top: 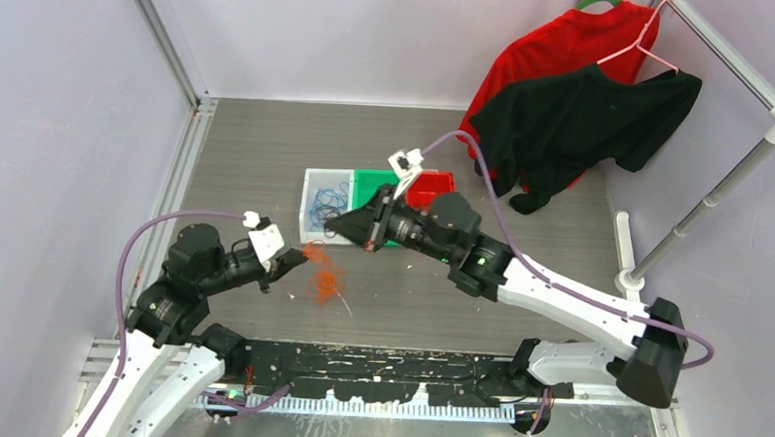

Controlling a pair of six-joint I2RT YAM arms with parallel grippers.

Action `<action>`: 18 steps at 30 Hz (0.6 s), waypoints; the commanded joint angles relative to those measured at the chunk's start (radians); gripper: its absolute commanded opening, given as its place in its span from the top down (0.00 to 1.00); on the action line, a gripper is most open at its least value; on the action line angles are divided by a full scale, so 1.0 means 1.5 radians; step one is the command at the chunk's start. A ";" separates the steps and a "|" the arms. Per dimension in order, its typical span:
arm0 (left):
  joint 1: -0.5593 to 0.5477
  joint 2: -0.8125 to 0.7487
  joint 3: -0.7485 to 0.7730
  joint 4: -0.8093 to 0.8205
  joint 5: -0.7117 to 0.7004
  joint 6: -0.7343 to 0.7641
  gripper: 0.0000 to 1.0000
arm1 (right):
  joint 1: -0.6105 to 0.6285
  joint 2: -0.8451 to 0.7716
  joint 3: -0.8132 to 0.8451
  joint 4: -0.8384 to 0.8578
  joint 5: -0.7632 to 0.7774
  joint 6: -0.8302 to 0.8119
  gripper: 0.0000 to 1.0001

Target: Untangle the cables

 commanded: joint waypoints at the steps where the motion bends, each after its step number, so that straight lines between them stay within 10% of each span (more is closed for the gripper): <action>1: 0.003 -0.032 -0.017 -0.017 -0.024 0.064 1.00 | -0.036 -0.080 -0.018 0.005 0.046 -0.009 0.96; 18: 0.003 -0.023 0.017 -0.088 -0.032 0.132 0.99 | -0.196 -0.128 0.061 -0.348 0.181 -0.087 0.97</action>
